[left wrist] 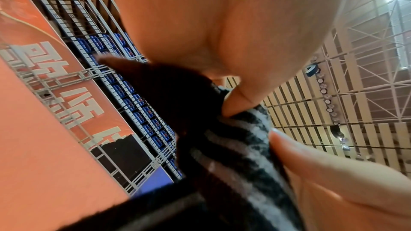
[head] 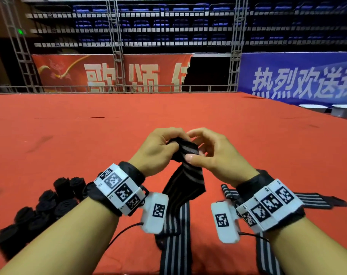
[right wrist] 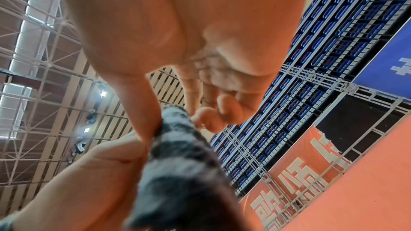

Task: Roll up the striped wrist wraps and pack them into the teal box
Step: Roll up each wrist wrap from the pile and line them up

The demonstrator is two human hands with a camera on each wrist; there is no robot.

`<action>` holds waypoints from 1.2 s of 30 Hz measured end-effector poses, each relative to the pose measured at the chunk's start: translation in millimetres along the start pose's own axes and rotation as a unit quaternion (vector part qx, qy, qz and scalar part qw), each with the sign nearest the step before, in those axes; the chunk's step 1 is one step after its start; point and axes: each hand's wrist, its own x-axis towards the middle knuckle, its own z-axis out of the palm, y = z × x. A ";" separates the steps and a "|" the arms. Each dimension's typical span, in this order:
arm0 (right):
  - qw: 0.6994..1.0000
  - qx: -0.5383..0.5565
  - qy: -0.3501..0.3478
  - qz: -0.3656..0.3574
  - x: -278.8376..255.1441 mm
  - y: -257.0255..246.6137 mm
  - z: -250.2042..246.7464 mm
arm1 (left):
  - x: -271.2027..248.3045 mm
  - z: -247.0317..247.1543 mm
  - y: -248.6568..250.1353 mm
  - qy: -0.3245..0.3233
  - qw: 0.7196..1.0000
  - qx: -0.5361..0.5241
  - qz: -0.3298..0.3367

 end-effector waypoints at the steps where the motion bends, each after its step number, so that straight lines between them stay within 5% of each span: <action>1: 1.000 0.007 0.000 0.011 0.6 0.7 2.7 | -0.2 -1.1 -0.9 0.014 1.000 0.024 0.011; 5: 0.999 -0.033 0.035 -0.008 3.0 1.8 12.0 | -0.1 -7.8 -6.9 0.112 0.990 0.078 0.026; 10: 0.992 0.033 0.113 -0.041 3.3 -1.6 9.0 | -6.5 -24.7 -13.6 0.168 0.983 0.031 -0.060; 19: 0.995 0.081 0.040 -0.038 -7.1 -24.0 12.6 | -10.8 -15.9 14.3 0.130 0.984 -0.071 -0.094; 24: 0.991 0.131 -0.014 -0.014 -19.3 -40.2 9.0 | -16.3 -13.0 36.5 0.119 0.985 -0.115 -0.051; 31: 0.987 0.116 0.090 -0.064 -20.7 -87.7 -4.7 | -25.3 -7.7 84.8 0.100 0.986 -0.130 0.007; 36: 0.983 0.129 0.097 -0.091 -26.9 -118.0 -11.6 | -29.1 -8.3 114.0 0.081 0.985 -0.152 0.021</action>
